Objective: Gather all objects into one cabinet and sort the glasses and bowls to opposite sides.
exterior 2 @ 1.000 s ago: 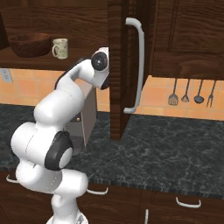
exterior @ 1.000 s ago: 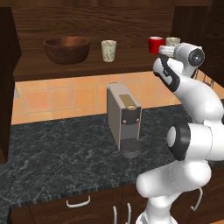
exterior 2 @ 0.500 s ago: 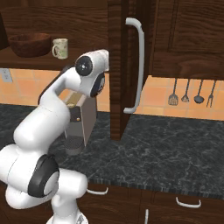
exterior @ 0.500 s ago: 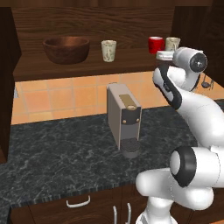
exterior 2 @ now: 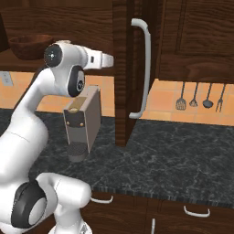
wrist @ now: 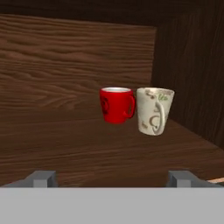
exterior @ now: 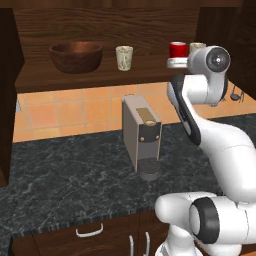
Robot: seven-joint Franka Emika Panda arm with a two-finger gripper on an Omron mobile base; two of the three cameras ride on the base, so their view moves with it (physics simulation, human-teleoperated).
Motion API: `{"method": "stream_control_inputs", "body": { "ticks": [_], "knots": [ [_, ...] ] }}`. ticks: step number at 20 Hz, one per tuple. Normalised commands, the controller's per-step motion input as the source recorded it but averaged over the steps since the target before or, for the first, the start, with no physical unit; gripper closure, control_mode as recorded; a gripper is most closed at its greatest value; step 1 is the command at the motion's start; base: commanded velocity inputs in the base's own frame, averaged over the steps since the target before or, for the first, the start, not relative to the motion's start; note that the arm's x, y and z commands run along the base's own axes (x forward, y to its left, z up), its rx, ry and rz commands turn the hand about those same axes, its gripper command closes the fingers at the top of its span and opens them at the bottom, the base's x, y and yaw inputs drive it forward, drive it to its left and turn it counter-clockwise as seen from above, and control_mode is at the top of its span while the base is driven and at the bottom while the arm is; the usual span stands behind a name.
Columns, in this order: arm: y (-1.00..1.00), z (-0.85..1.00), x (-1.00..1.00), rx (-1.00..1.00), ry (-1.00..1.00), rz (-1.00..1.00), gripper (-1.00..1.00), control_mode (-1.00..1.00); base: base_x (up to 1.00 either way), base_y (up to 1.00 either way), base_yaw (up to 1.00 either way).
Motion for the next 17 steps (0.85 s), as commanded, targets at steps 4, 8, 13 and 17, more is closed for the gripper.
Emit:
{"method": "stream_control_inputs", "body": {
  "ticks": [4,8,13,17],
  "knots": [
    [0.49,0.23,-0.76,0.0,0.17,0.0,-1.0,-1.0,0.0,0.0,0.0],
    [0.5,0.27,-0.6,0.0,0.13,0.0,-1.0,-1.0,0.0,0.0,0.0],
    [0.56,0.01,-0.38,0.0,0.06,0.02,-1.0,-1.0,0.0,0.0,0.0],
    [0.51,-0.04,-0.38,0.0,0.0,0.03,-1.0,-1.0,0.0,0.0,0.0]
  ]
}}
